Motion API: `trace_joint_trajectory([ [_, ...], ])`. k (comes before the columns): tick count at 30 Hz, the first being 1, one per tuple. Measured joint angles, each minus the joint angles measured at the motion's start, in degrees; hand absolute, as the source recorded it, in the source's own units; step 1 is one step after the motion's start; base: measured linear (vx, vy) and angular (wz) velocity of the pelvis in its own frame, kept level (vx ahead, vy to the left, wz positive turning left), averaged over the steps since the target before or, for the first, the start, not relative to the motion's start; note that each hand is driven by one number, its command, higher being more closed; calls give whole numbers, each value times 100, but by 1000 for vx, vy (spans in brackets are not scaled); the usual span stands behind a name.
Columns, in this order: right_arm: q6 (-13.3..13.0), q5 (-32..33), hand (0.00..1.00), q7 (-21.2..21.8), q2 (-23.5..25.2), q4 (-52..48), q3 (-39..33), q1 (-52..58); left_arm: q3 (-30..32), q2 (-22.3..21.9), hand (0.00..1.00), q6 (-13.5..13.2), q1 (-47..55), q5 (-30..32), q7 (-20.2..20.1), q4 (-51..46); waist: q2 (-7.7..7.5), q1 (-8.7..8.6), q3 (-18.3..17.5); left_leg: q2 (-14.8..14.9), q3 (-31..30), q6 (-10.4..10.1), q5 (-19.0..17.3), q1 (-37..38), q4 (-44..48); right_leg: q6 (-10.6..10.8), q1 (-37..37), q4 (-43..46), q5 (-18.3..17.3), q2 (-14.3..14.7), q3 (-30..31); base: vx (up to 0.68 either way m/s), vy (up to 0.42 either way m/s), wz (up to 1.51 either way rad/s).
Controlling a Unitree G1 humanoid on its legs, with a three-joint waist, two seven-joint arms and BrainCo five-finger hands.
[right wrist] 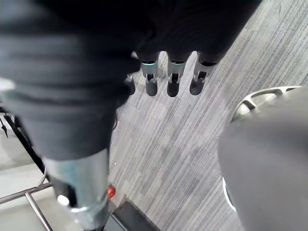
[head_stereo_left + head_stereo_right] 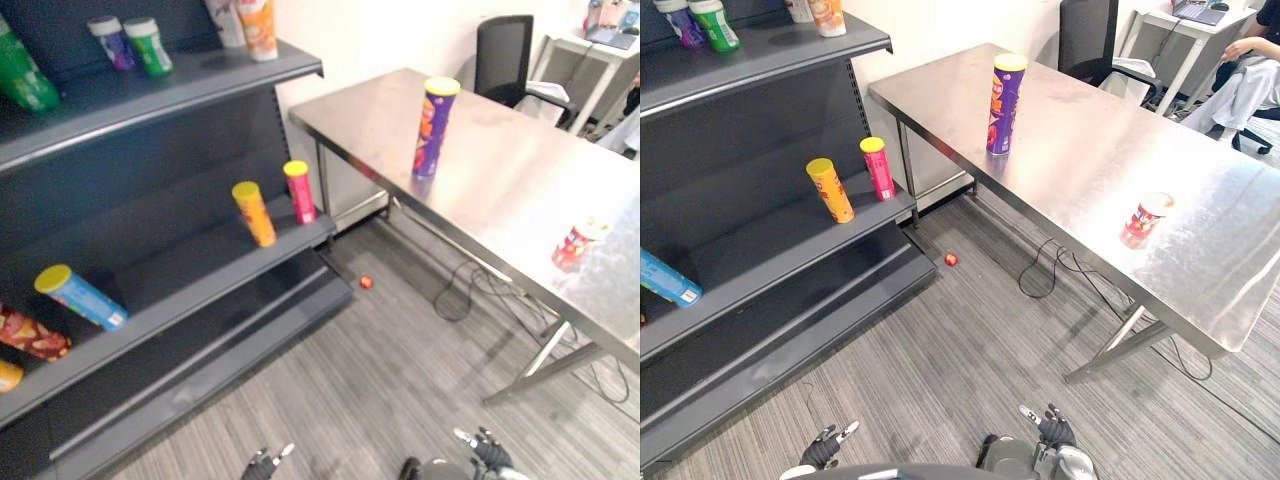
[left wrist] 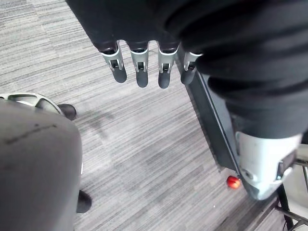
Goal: Put the gum and the chips on the shelf.
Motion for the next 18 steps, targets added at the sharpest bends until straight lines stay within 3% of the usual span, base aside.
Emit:
trace_joint_trajectory([
  [2,2,15,0,1,23,-9,119,-8,-1,26,0,8,-17,-3,2,-16,-36,3,-19,45,48,-95,-89,-160,95,5,-6,-389,8,95,-37,-119,-35,-13],
  [5,1,26,0,0,19,-141,160,47,-9,-1,0,24,5,-12,21,-16,66,-10,3,340,194,-325,-446,-330,681,-69,-30,-429,-72,247,-20,-44,-74,-34],
  [7,1,39,0,-1,-12,-161,165,65,-18,25,0,45,-8,-19,19,-25,97,3,14,734,240,-482,-520,-763,2096,-167,-32,-423,-133,350,177,38,-115,-61],
  [8,-1,51,0,-1,-49,-162,161,71,-22,16,0,53,-8,-19,21,-38,131,1,17,881,215,-494,-477,-926,2570,-183,-26,-419,-144,375,241,77,-145,-73],
  [10,-3,136,0,-6,-236,-140,155,104,-10,-80,0,77,-12,-18,35,-54,331,4,16,1284,-195,-399,-52,-1405,3911,-274,23,-410,-204,563,589,295,-130,-138],
  [11,8,197,0,-22,-317,-28,-114,273,243,-137,0,74,3,-29,71,-85,282,29,78,1031,-1309,-432,409,-2113,5181,-440,412,-453,-198,563,1449,503,-107,-216],
  [12,11,215,0,-26,-297,130,-276,277,305,-138,0,71,8,-31,91,-93,213,46,103,867,-1308,-383,217,-2134,4842,-470,529,-529,-166,517,1612,473,-90,-201],
  [16,26,246,0,-49,-230,67,-438,431,605,-269,0,14,-121,-59,130,-310,114,-7,131,665,-1557,-205,153,-2443,4239,-419,800,-732,-138,517,1945,212,45,-43],
  [17,25,253,0,-45,-170,113,-623,343,593,-291,0,-9,-173,-64,129,-317,26,45,145,502,-1706,-205,-41,-2419,3681,-381,789,-773,-114,460,2099,147,158,-71],
  [18,16,321,0,-55,-62,153,-856,164,596,-299,0,-50,-189,-67,124,-337,-81,77,200,287,-2008,-206,-136,-2241,2554,-346,754,-777,-93,413,2358,187,250,-120],
])
